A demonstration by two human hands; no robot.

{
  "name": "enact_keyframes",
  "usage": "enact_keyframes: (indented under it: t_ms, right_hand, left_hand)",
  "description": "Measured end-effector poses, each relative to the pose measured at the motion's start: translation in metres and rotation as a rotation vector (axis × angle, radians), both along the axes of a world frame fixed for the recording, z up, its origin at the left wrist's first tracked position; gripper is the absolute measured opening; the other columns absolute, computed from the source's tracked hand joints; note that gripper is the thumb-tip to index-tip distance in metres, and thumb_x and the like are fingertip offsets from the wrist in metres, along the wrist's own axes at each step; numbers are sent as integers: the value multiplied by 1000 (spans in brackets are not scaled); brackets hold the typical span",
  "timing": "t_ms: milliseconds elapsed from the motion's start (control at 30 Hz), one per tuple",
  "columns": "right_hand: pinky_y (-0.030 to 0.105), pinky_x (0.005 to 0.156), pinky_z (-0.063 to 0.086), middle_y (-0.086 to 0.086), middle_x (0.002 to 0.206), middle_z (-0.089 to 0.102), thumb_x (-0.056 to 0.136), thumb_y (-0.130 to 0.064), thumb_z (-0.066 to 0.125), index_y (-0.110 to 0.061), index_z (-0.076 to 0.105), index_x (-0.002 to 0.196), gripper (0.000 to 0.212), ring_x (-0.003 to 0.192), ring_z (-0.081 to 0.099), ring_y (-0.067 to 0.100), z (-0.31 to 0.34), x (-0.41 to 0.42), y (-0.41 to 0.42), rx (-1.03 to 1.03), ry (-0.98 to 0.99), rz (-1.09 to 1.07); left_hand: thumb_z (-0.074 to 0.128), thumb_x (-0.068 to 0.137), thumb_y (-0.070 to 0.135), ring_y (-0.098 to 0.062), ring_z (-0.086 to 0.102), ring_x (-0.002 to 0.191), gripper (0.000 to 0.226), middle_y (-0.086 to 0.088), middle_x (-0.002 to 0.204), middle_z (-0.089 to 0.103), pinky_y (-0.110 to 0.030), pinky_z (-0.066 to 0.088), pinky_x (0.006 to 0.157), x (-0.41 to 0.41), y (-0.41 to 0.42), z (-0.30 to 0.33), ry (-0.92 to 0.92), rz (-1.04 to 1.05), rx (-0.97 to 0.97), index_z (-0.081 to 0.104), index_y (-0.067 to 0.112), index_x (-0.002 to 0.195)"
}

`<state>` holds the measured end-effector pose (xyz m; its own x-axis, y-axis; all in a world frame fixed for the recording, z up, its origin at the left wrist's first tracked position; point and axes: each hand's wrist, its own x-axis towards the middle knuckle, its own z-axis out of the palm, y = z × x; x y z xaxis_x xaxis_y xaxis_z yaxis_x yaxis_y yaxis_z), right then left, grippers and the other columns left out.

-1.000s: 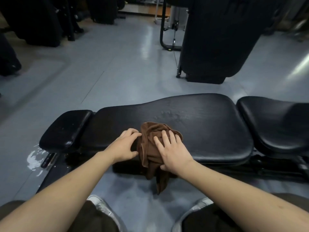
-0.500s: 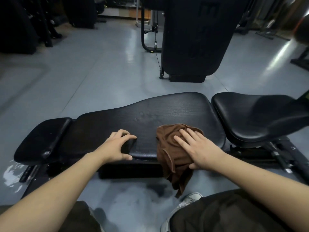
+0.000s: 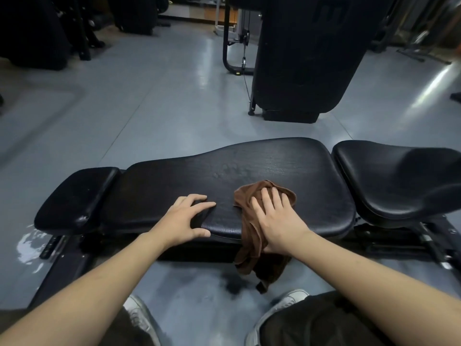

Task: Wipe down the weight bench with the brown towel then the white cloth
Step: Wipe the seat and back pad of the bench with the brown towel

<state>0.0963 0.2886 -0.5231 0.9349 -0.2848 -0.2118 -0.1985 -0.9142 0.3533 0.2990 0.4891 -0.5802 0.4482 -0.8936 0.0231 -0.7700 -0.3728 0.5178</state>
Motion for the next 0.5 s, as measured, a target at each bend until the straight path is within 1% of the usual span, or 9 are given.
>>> enact_keyframes:
  t_ms: [33,100,233,333,400,500]
  right_hand:
    - [63,117,15,37,160,5,74,-69,66,-4,4,159,124,146,9,57,-3,6,5,12,-8,10]
    - [63,118,12,35,161,2,77,-71,61,-4,1,158,122,147,5,56,-7,15,13,31,-38,24]
    - [65,118,11,36,161,2,82,-68,55,-3,2,159,113,147,4,56,-17,35,33,81,-89,41]
    - [65,119,10,37,160,3,86,-67,51,-2,5,158,108,147,5,56,-27,57,50,112,-122,52]
    - [65,119,9,37,160,3,90,-65,46,-1,5,158,103,147,4,56,-32,70,59,132,-143,52]
    - [65,120,8,36,161,1,93,-63,43,0,3,158,99,148,2,55,-38,79,64,142,-159,59]
  left_hand:
    - [80,76,53,-8,26,133,80,21,150,31,-37,33,115,1,0,0,-1,-1,-1,42,49,146]
    - [81,74,53,-10,28,132,81,20,149,33,-38,33,115,2,-1,0,-5,-3,-7,43,49,145]
    - [82,72,55,-13,30,131,81,18,147,35,-39,33,114,5,-3,0,-10,-4,-16,47,45,144]
    - [81,70,59,-14,32,128,83,18,145,37,-43,36,111,5,-3,0,-5,3,-11,49,36,143]
    - [81,69,55,-13,33,127,82,18,145,38,-44,39,110,4,-2,2,25,23,-23,48,32,141]
    - [80,68,50,-11,34,126,81,17,142,40,-41,40,108,4,-2,5,62,45,-42,45,33,139]
